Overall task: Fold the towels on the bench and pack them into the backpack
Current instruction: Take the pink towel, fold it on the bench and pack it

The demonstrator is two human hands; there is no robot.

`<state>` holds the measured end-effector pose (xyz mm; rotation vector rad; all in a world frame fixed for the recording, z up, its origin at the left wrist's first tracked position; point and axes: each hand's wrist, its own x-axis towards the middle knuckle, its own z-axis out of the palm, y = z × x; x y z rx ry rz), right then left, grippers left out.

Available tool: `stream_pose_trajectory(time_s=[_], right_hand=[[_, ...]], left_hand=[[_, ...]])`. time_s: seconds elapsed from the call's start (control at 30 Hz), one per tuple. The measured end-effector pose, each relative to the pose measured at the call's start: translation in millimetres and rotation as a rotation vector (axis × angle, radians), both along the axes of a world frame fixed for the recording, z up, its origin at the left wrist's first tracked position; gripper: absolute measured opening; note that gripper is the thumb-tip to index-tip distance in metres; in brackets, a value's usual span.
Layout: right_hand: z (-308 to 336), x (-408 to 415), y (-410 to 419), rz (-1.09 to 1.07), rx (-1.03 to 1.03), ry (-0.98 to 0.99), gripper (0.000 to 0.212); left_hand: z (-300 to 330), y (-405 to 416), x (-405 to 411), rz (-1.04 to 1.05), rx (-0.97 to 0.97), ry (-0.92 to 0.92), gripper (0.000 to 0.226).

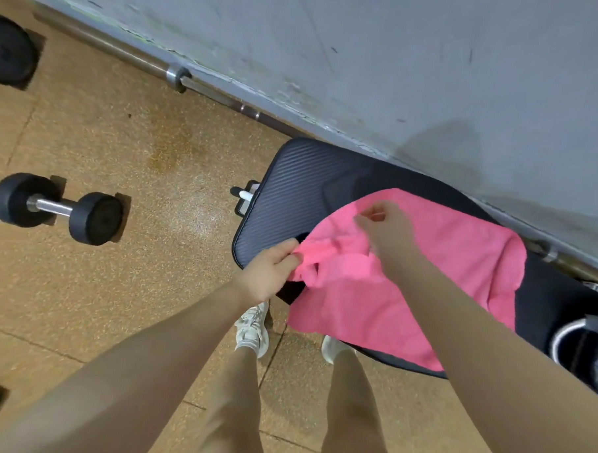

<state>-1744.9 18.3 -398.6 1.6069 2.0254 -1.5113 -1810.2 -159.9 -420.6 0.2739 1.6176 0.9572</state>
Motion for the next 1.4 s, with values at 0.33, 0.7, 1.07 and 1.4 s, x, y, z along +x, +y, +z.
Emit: stream_pose_trajectory(time_s=[0.33,0.7,1.07,1.4], right_hand=[[-1,-96,-17,-0.078,-0.108,0.255,0.024],[-29,-29,-12,0.197,0.086,0.032,0.032],[-5,184,116,-0.106,0.390,-0.350,0.029],[-45,224,184,0.148,0.209,-0.108,0.010]], left_hand=[[20,-42,-51,0.057,-0.054,0.229,0.018],[-27,-44,-36,0.041,-0.178,0.727,0.043],[-2,109,101,-0.492,0.163,0.509,0.021],[-39,213,256,-0.354,-0.001,0.501,0.038]])
